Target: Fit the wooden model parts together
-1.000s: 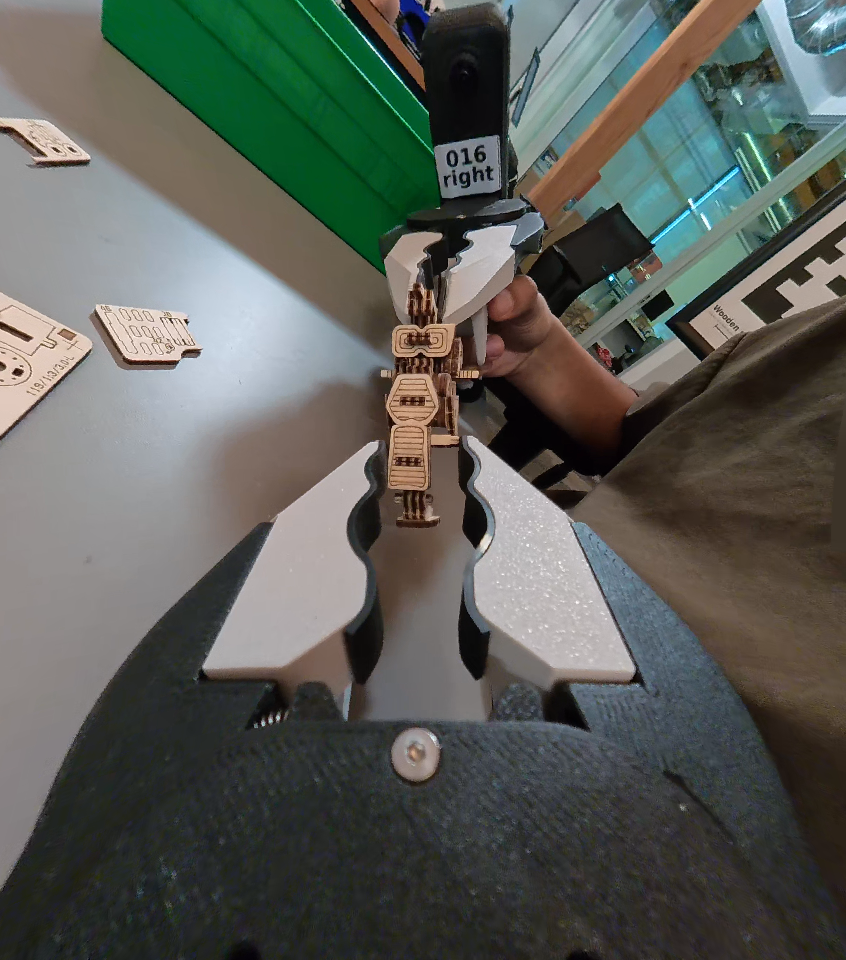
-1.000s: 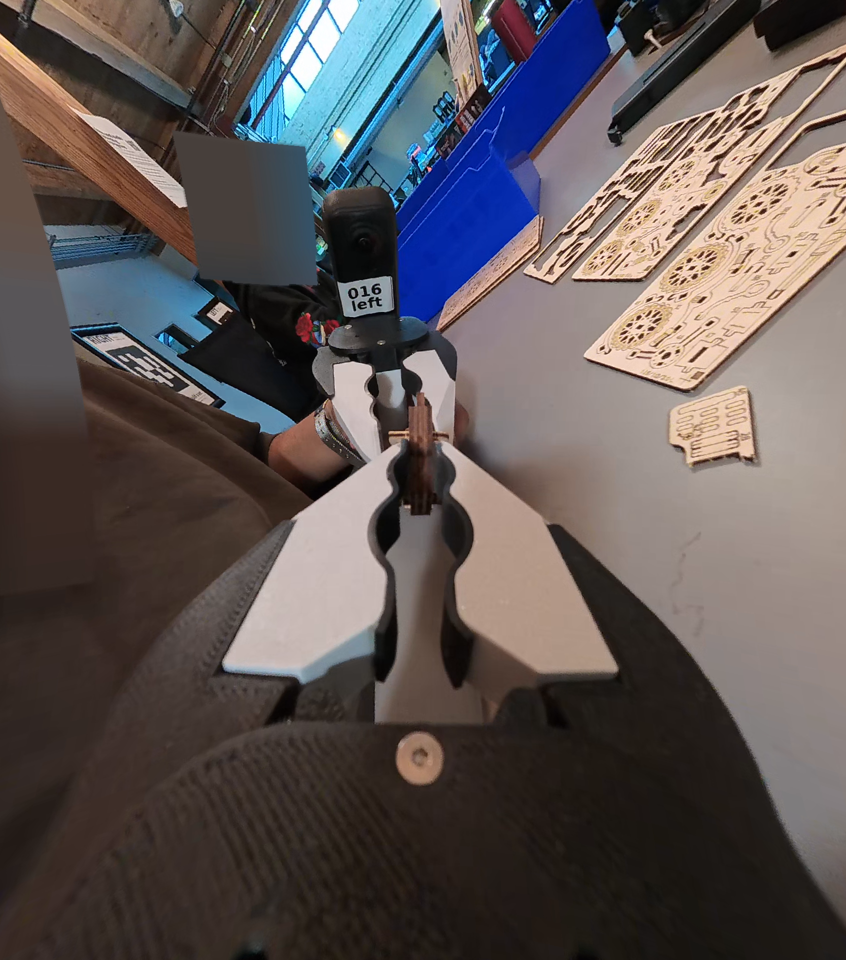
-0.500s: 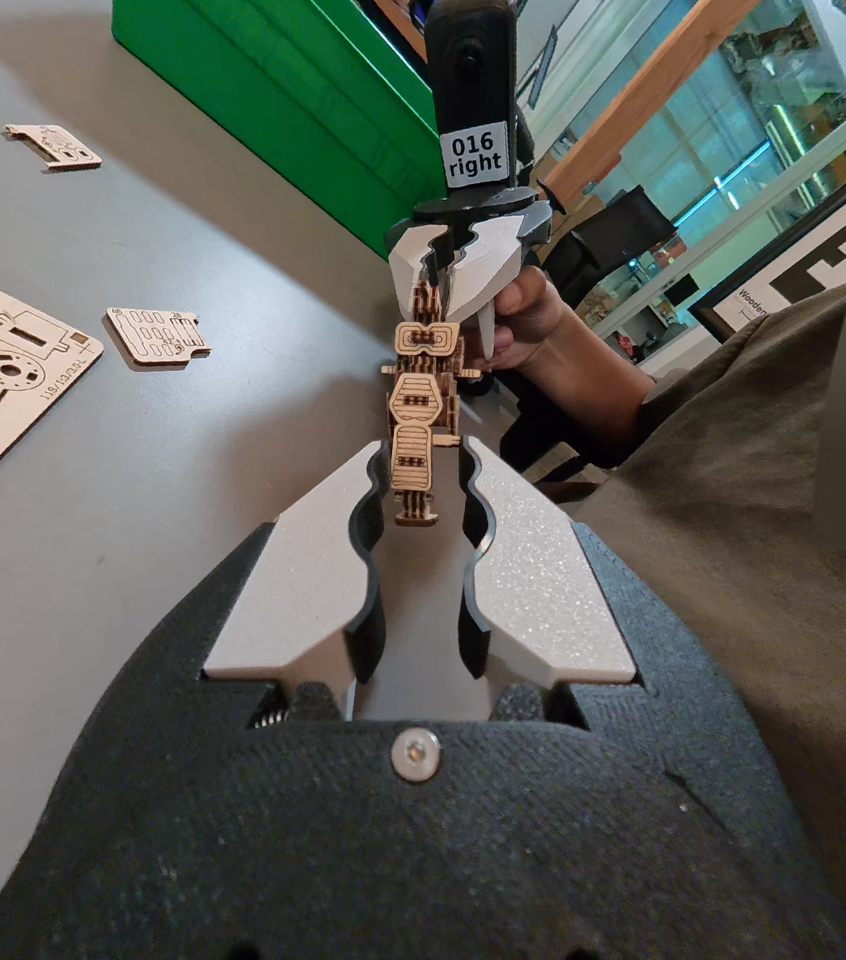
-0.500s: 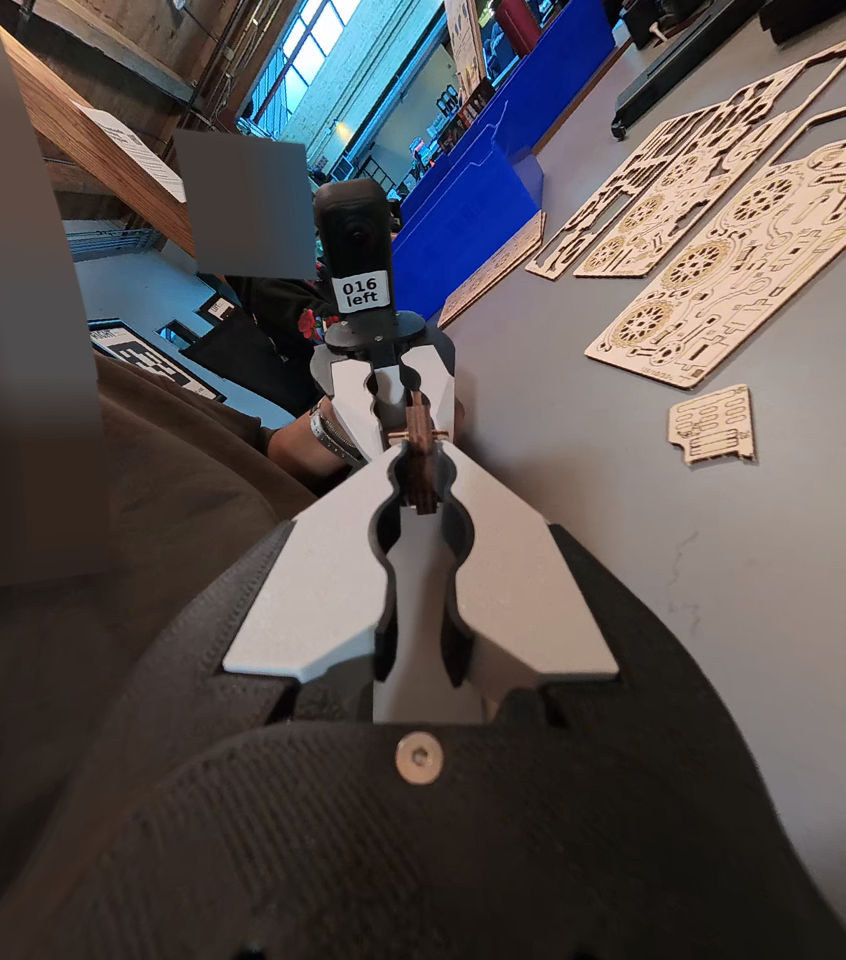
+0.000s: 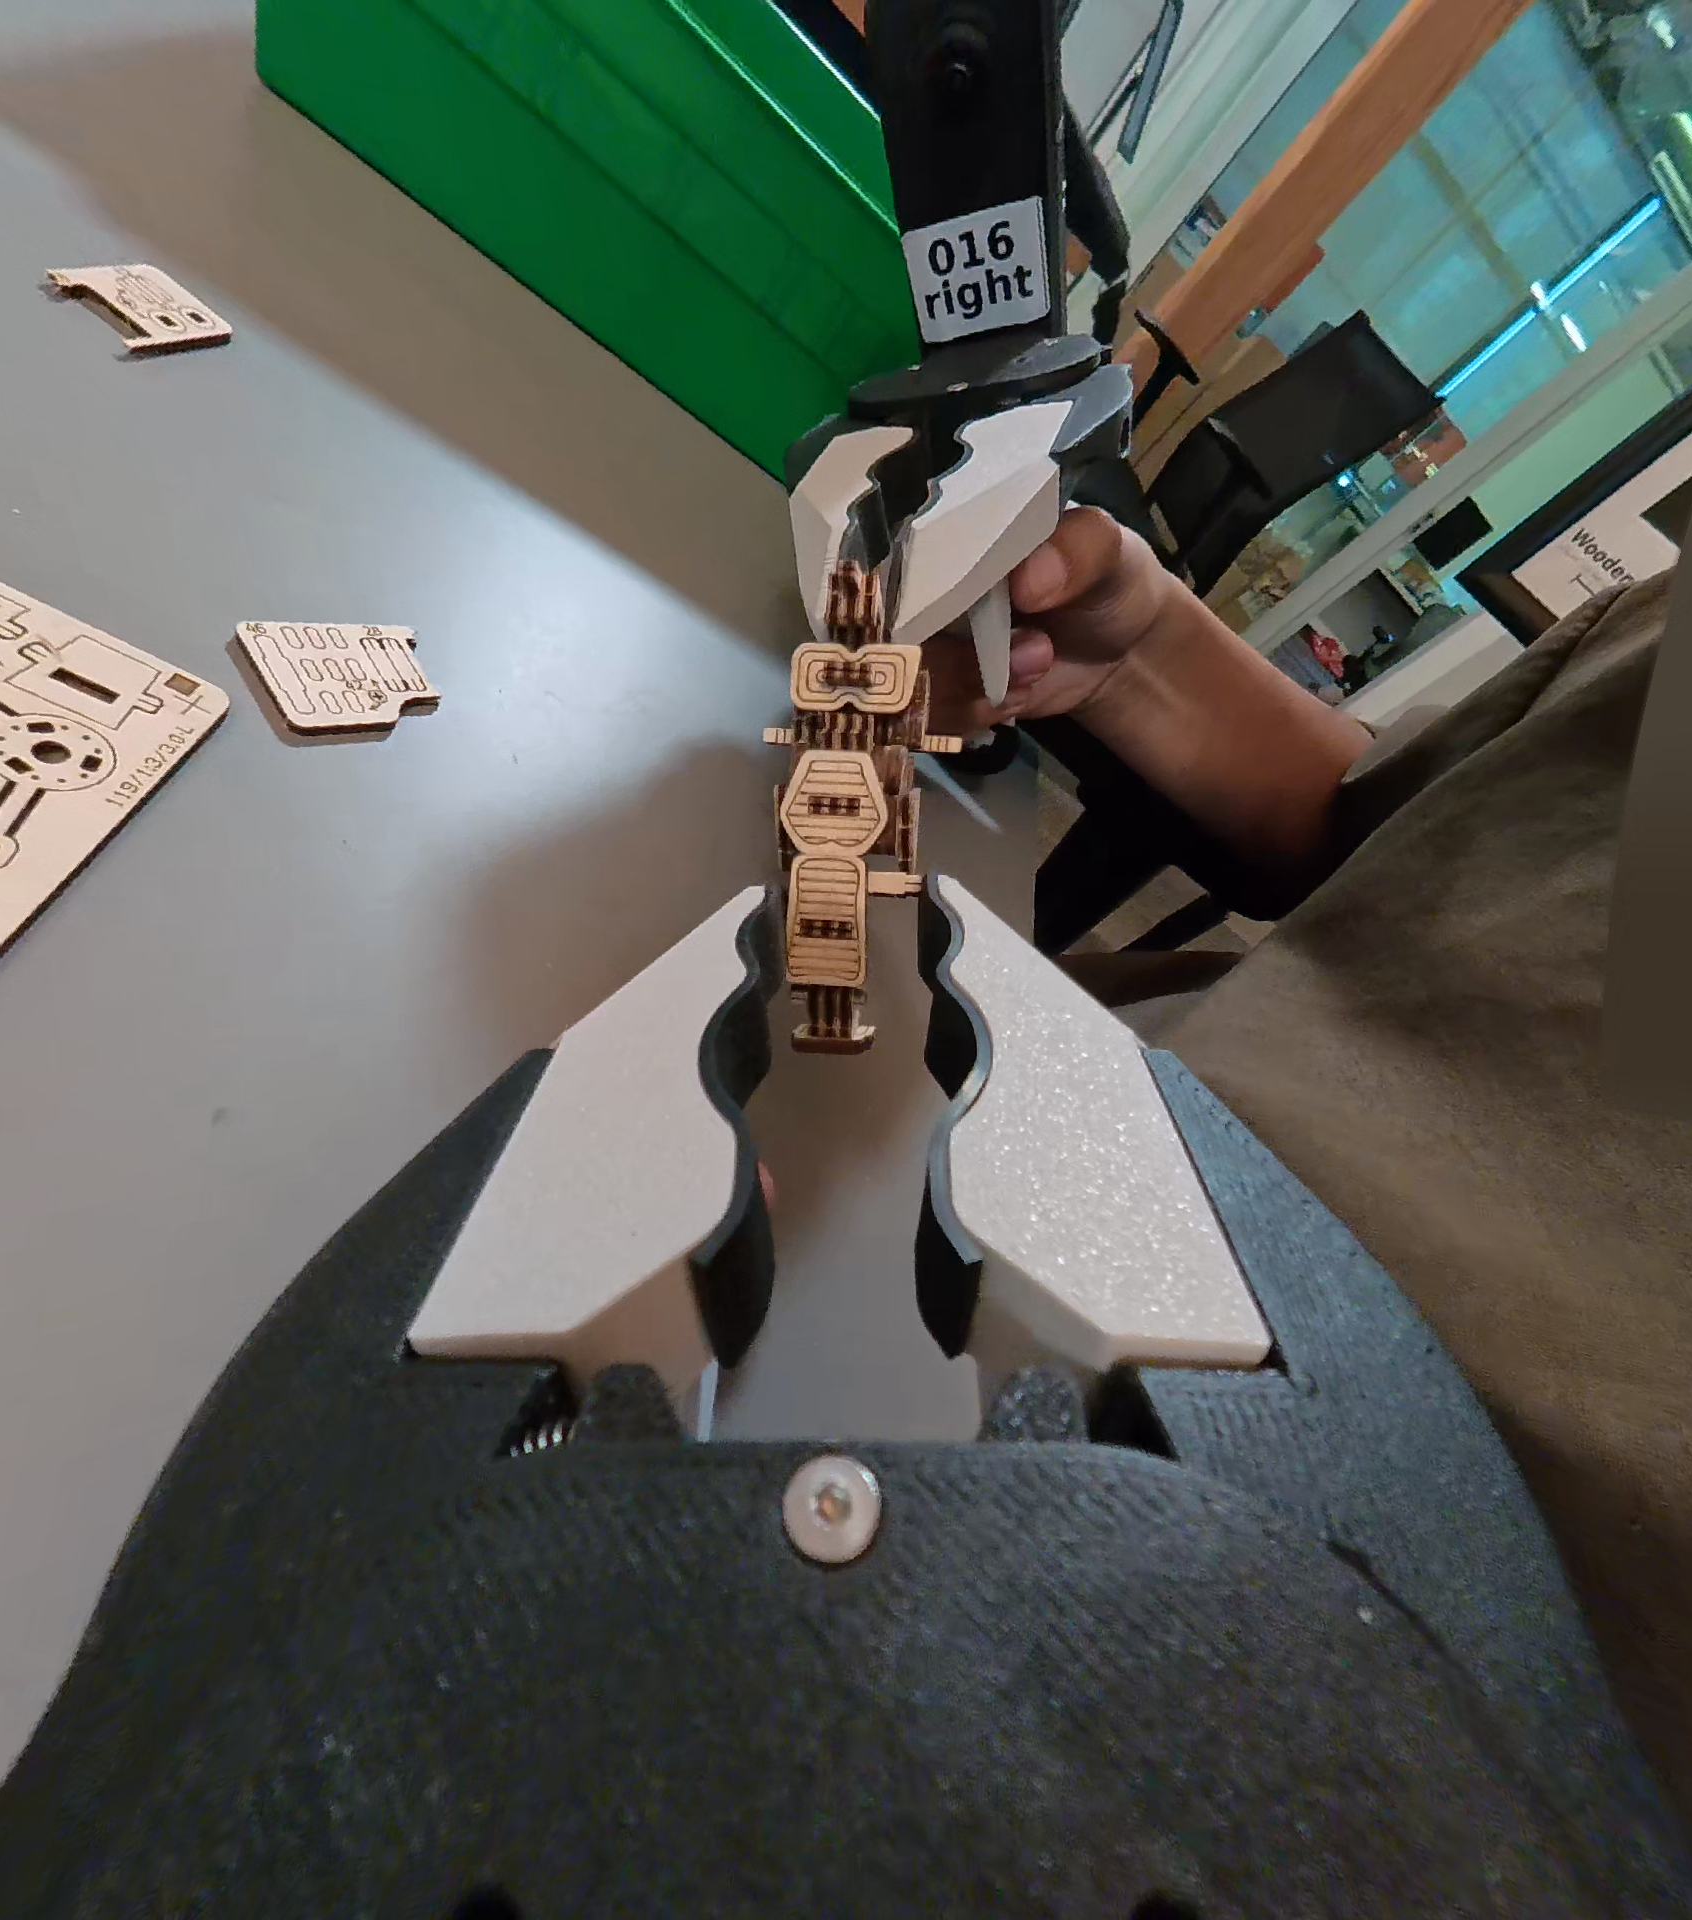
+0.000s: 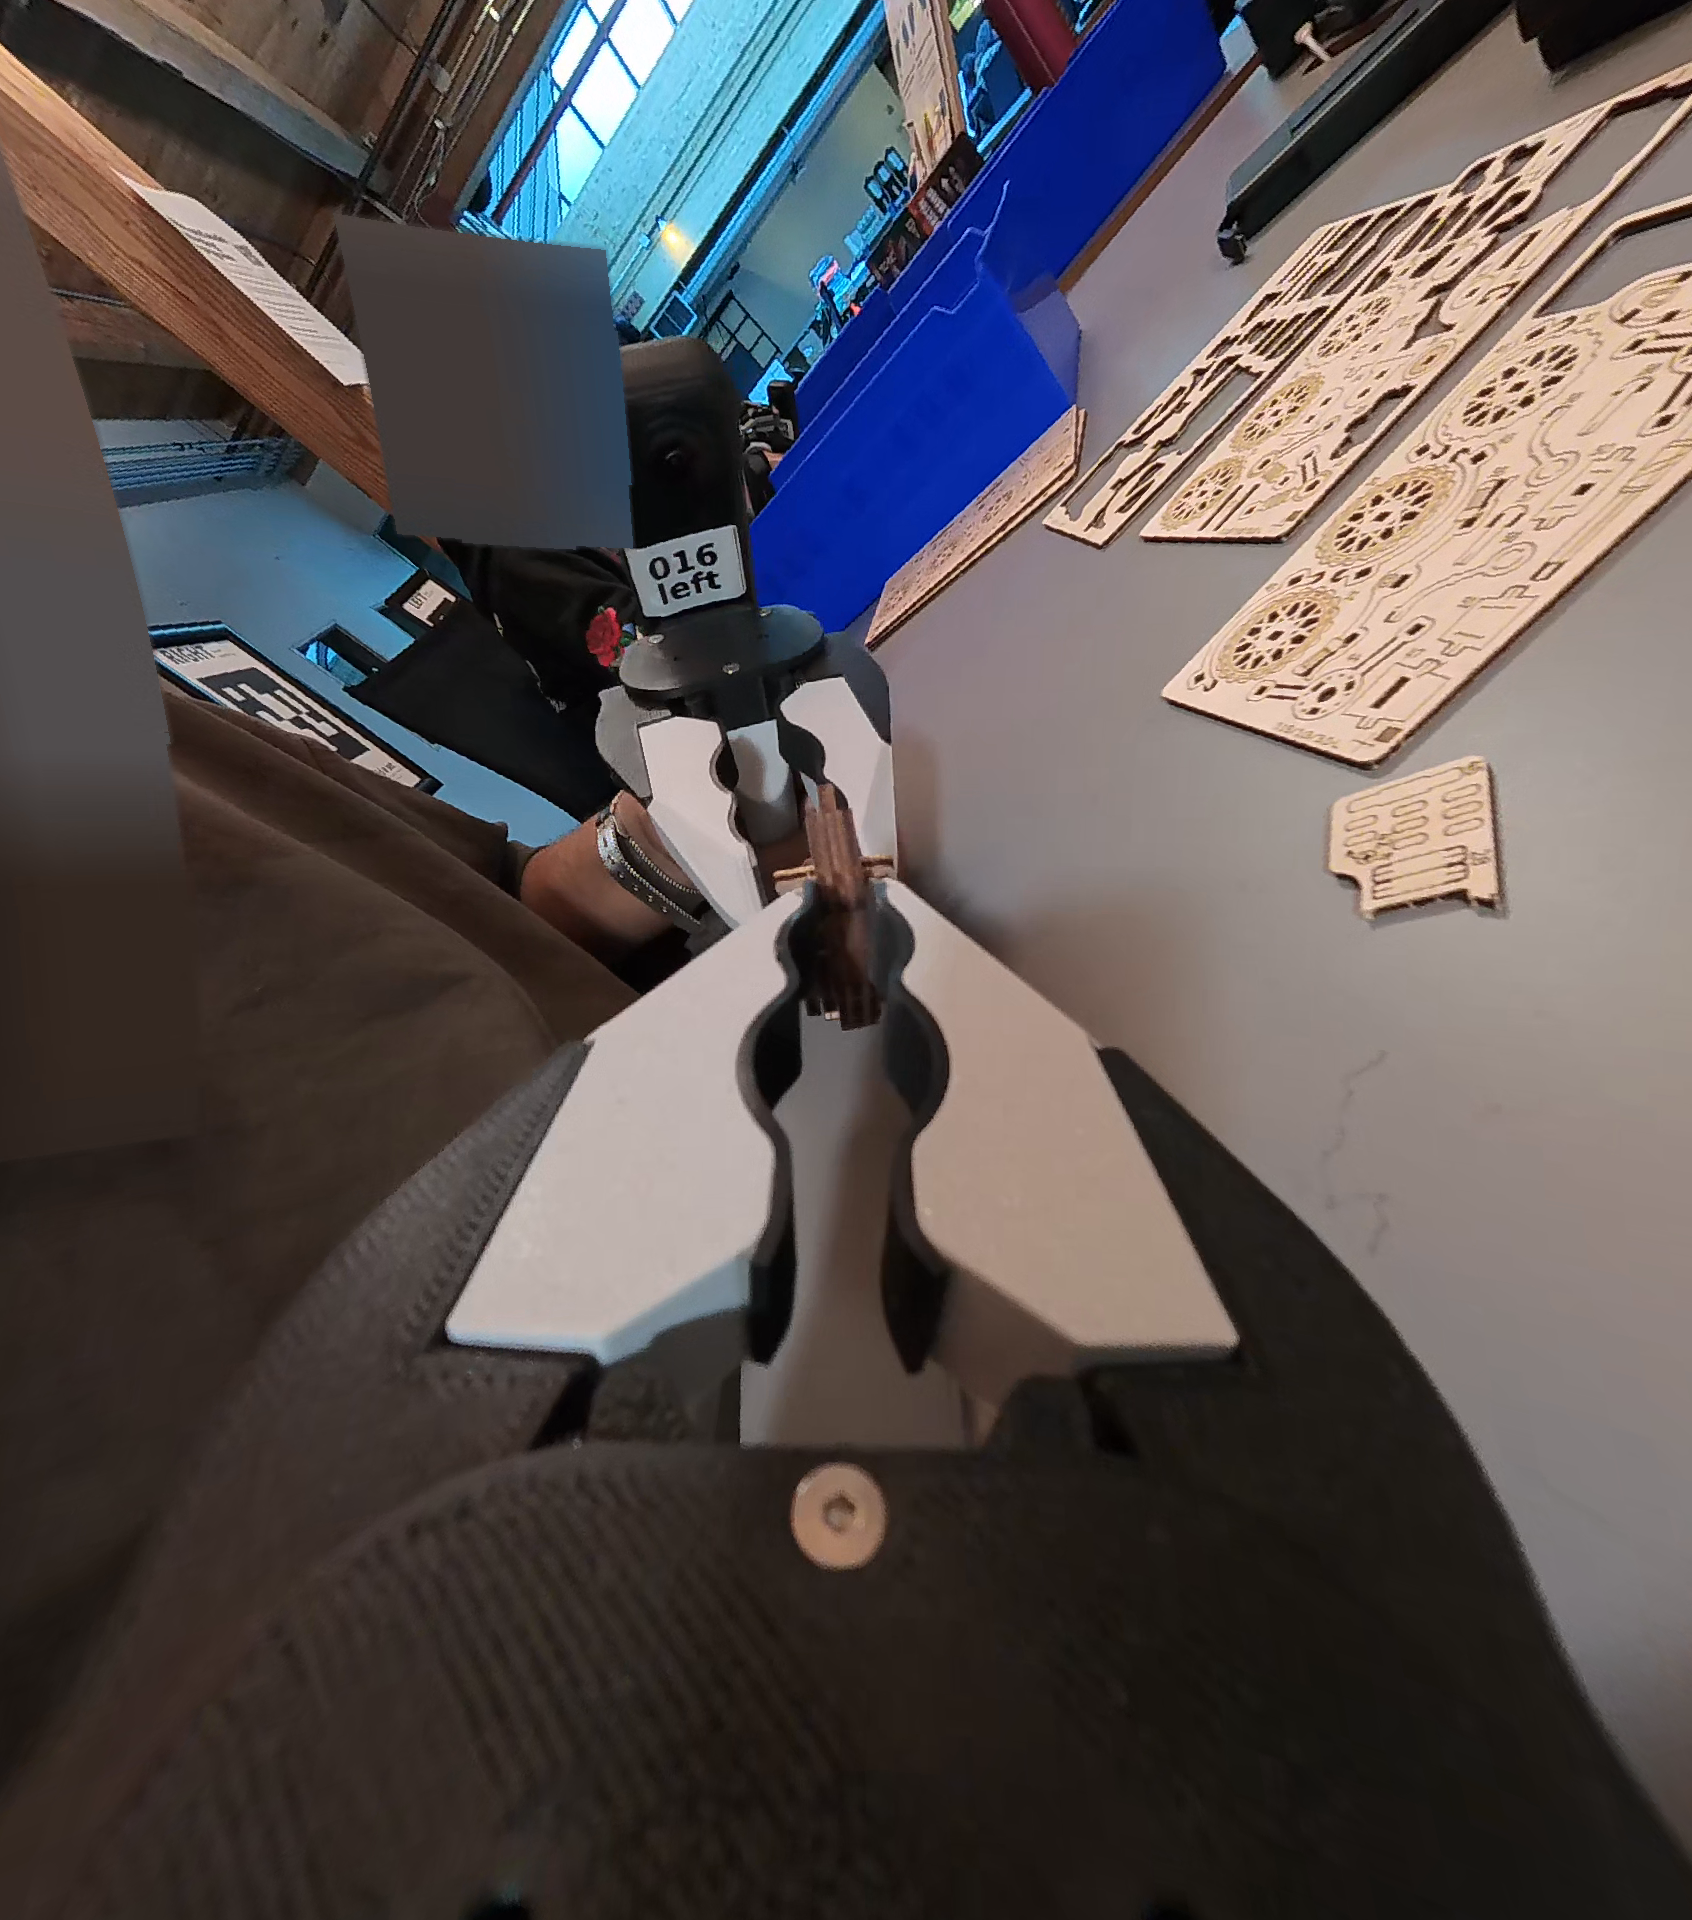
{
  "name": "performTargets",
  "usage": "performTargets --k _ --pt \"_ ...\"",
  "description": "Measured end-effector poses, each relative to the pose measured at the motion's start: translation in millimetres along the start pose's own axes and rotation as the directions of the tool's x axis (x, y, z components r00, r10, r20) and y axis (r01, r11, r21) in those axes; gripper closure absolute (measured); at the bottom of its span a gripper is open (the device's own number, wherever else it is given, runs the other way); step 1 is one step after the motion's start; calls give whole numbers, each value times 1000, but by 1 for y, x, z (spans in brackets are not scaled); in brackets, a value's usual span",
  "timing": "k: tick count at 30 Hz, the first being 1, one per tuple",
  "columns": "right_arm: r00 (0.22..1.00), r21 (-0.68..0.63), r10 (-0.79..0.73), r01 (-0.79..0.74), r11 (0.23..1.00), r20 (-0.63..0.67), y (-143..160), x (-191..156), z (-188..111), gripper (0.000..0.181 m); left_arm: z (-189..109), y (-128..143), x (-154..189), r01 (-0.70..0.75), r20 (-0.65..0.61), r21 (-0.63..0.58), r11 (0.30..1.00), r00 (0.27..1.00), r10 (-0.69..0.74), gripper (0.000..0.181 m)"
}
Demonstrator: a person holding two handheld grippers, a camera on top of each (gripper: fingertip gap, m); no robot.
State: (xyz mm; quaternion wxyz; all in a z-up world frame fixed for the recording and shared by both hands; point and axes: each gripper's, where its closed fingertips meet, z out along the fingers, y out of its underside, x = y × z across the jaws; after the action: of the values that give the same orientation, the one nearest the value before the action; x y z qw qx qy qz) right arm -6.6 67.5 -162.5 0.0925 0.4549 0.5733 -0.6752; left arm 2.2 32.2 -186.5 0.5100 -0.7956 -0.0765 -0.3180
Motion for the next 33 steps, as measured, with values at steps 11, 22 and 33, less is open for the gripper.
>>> performTargets --k 11,22,33 --pt "1000 9 -17 17 1000 -7 -2 -1 -1 175 -1 -6 -2 -72 47 33 997 996 70 156" --pt "872 57 -488 486 872 28 -10 -52 0 175 -11 -23 28 -381 59 184 906 925 376 137" --pt "730 54 -683 681 730 29 -1 -71 4 175 -11 -14 43 -430 -25 175 886 898 440 146"
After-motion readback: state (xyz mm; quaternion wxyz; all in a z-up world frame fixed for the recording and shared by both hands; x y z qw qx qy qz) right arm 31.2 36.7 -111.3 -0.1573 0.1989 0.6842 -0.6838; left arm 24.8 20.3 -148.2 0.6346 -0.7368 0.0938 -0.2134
